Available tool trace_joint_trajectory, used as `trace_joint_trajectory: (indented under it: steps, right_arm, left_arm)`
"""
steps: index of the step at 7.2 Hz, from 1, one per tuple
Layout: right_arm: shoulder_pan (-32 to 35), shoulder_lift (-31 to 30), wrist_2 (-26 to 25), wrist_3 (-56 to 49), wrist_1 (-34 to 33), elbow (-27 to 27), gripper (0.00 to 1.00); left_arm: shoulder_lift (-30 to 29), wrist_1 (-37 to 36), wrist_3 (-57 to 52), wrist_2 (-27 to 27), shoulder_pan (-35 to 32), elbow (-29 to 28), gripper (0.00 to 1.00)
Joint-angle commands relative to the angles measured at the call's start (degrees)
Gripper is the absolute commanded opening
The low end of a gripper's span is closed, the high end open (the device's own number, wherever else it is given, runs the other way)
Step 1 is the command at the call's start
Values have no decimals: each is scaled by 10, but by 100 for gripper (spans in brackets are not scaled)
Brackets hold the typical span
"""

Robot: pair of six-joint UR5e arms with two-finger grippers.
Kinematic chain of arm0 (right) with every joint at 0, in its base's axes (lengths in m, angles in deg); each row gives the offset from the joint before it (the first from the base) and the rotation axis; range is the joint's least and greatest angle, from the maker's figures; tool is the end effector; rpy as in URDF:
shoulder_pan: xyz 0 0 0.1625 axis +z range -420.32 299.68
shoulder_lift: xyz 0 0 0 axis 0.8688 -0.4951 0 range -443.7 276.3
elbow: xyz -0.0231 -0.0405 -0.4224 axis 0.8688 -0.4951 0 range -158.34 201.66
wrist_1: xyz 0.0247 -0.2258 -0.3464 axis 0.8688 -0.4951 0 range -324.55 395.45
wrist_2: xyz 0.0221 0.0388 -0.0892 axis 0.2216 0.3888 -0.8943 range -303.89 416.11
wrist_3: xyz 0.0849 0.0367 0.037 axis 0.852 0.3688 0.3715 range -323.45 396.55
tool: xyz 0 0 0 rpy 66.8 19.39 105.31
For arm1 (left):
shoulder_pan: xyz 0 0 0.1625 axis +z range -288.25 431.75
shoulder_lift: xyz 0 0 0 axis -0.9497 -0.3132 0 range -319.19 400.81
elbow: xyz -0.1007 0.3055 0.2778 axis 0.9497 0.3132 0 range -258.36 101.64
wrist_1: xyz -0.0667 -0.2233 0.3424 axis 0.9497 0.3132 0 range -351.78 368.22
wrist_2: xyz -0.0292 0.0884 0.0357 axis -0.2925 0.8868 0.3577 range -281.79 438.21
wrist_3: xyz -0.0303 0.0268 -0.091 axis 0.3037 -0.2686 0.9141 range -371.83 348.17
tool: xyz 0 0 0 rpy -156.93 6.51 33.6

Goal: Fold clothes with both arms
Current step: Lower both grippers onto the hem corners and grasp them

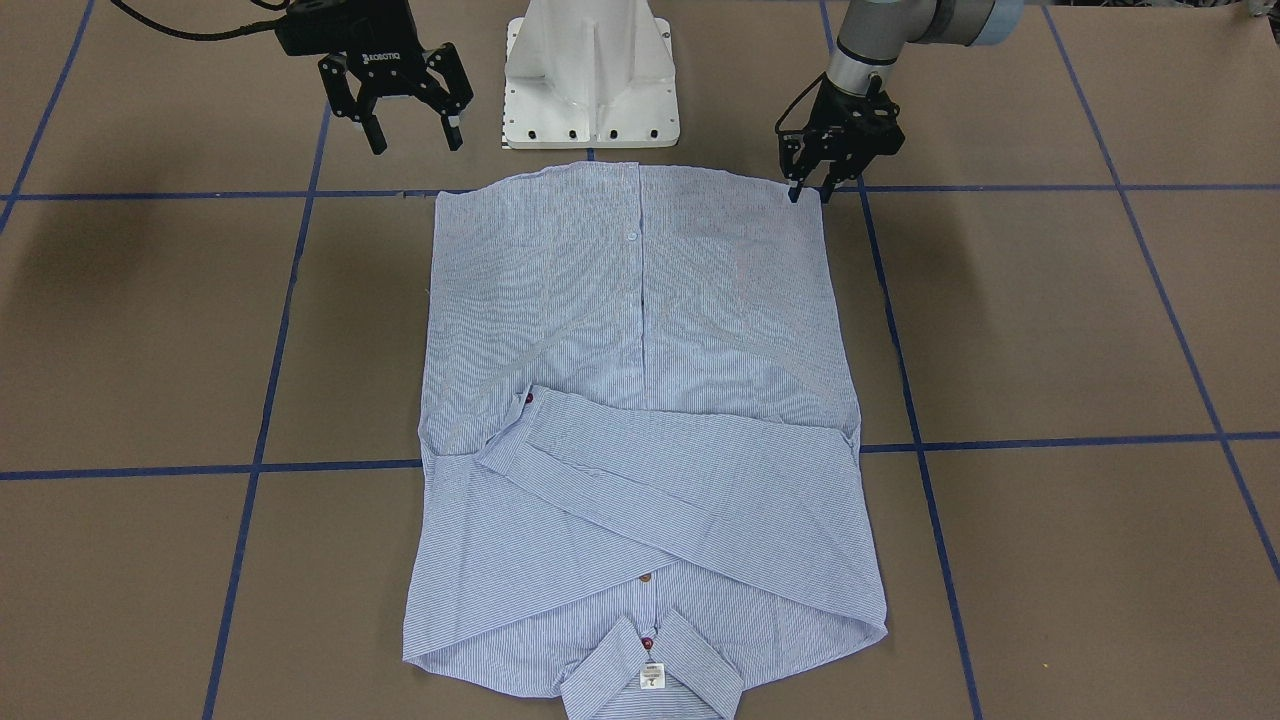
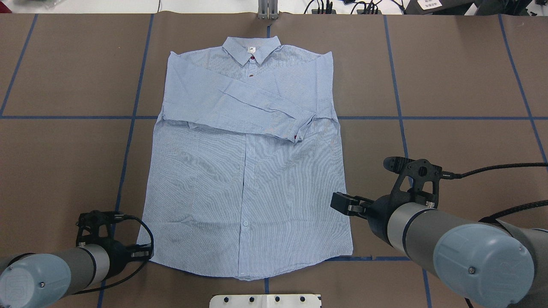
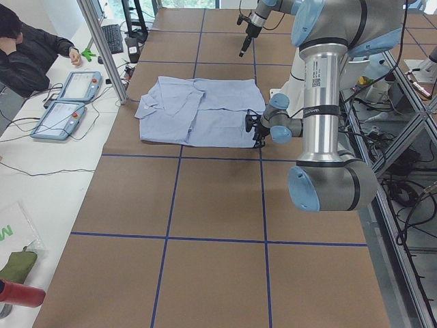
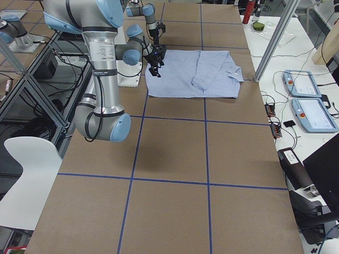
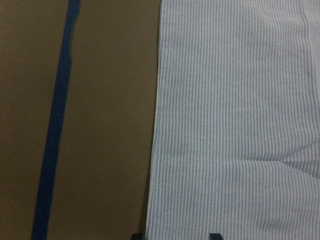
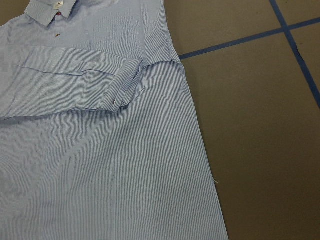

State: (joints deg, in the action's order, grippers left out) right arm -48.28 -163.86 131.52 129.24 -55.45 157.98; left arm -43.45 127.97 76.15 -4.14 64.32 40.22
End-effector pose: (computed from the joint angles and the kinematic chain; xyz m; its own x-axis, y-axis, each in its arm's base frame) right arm -0.3847 -0.2439 0.2285 0.5378 0.1613 0.8275 -0.4300 0.8967 0.1046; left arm 0.4351 -0.2045 0.4138 0.6101 -0.0443 -0.7911 0.2117 0.9713 0.1088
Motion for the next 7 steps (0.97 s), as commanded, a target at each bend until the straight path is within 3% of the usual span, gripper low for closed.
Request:
trace_joint_trajectory:
  steps: [1,3,4,5,7]
  right_arm:
    - [0,0,0,0,0,0,100]
    - [-1,-2,0,0,0,-1,100]
    - [-3,-4,1,0,0,-1,100]
    - [-7,-7,1,1,1,-2,100]
    - [-24,-26,-15,2,46,-20,100]
  left_arm:
    - [1,-4,-1,-1,0,0,42]
    - [1,-5,-1,-1,0,0,14]
    - [2,-5,-1,-1,0,0,5]
    - [1,-4,1,-2,0,1,0]
    - [-4,-3,2,-18,0,9,0]
